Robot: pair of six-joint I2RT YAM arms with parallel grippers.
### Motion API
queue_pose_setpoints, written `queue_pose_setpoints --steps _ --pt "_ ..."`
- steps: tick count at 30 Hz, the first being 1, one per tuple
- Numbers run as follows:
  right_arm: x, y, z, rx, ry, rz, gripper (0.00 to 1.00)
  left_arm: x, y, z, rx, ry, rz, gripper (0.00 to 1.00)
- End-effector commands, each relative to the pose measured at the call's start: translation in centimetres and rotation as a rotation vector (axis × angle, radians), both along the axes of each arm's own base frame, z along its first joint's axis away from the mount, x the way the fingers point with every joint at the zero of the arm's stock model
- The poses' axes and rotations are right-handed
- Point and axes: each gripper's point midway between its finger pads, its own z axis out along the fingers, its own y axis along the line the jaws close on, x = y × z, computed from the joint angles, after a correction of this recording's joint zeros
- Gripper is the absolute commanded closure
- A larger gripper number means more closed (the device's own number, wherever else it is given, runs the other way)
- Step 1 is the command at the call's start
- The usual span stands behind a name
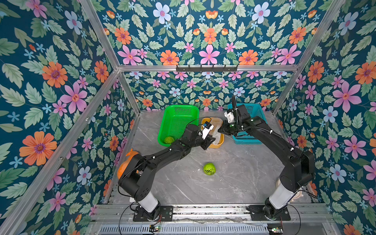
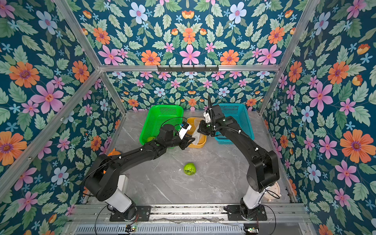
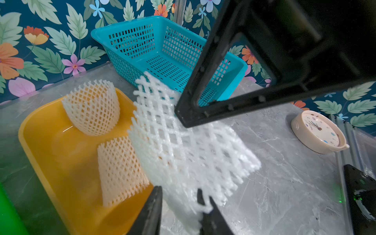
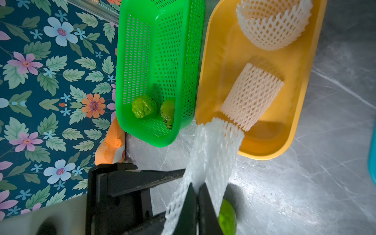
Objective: Sleeve custard apples in foam nets
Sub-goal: Pick up the foam net from the storage box, then open the foam net.
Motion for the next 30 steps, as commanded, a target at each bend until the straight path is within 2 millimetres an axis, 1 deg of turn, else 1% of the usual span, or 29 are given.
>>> queue_pose_setpoints --steps 1,2,4,5,6,7,8,9,10,11,14,16,19,21,22,23,24,26,30 --pt "0.1 0.2 0.6 0.013 -0.019 0.001 1.00 0.4 0.1 0.8 -0.009 -0.039 0.016 0.89" --pt "0.1 0.1 0.6 0.010 -0.020 -0.001 1.00 0.4 0.1 0.9 -0.010 -0.040 0.016 0.99" --pt "0.2 0.1 0.5 0.005 -0.023 -0.003 1.00 0.3 0.1 1.2 -0.017 -0.043 0.012 1.00" --pt "0.3 0.0 0.5 0.001 -0.027 -0.003 0.97 0.2 0.0 1.3 -0.020 -0.042 0.010 1.00" --pt "0.3 -0.1 0.5 -0.005 -0.032 -0.004 0.82 0.3 0.1 1.3 -0.022 -0.038 0.013 1.00" --pt "0.4 -0.3 0.5 -0.015 -0.039 -0.012 0.57 0.4 0.1 1.4 -0.024 -0.033 0.022 1.00" --pt "0.5 -0.7 0.6 -0.028 -0.050 -0.025 0.28 0.7 0.2 1.3 -0.024 -0.023 0.043 1.00" --pt "0.5 -0.9 0.8 -0.034 -0.066 -0.031 0.04 1.0 0.3 1.2 -0.022 -0.006 0.067 1.00" --pt "0.2 -1.0 1.6 -0.027 -0.099 -0.028 0.01 1.5 0.5 0.9 -0.012 0.017 0.099 1.00" --pt "-0.1 -1.1 2.3 -0.019 -0.128 -0.023 0.01 2.0 0.6 0.6 -0.002 0.049 0.133 1.00" --pt "-0.8 -1.4 3.1 -0.008 -0.180 -0.005 0.01 3.1 0.9 -0.2 0.011 0.136 0.214 1.00" --pt "-1.5 -1.2 3.2 0.001 -0.198 0.030 0.01 3.4 0.9 -0.4 0.003 0.172 0.241 1.00" --pt "-2.8 -0.7 2.7 -0.038 -0.219 0.101 0.05 3.6 1.0 -0.1 -0.023 0.197 0.272 1.00" --pt "-3.4 -0.5 1.9 -0.077 -0.230 0.130 0.12 3.7 0.9 0.3 -0.035 0.204 0.277 1.00" --pt "-3.6 -0.3 1.5 -0.085 -0.231 0.144 0.18 3.6 0.8 0.4 -0.040 0.210 0.274 1.00" --pt "-3.8 0.0 1.2 -0.084 -0.230 0.155 0.26 3.6 0.7 0.7 -0.049 0.217 0.270 1.00" --pt "-3.7 0.2 1.0 -0.079 -0.232 0.161 0.31 3.5 0.5 0.9 -0.058 0.224 0.264 1.00" --pt "-3.3 0.5 0.5 -0.078 -0.237 0.159 0.37 3.3 0.2 1.3 -0.078 0.234 0.248 1.00" --pt "-1.7 0.5 -0.5 -0.111 -0.242 0.131 0.42 2.8 0.1 1.6 -0.098 0.245 0.231 1.00"
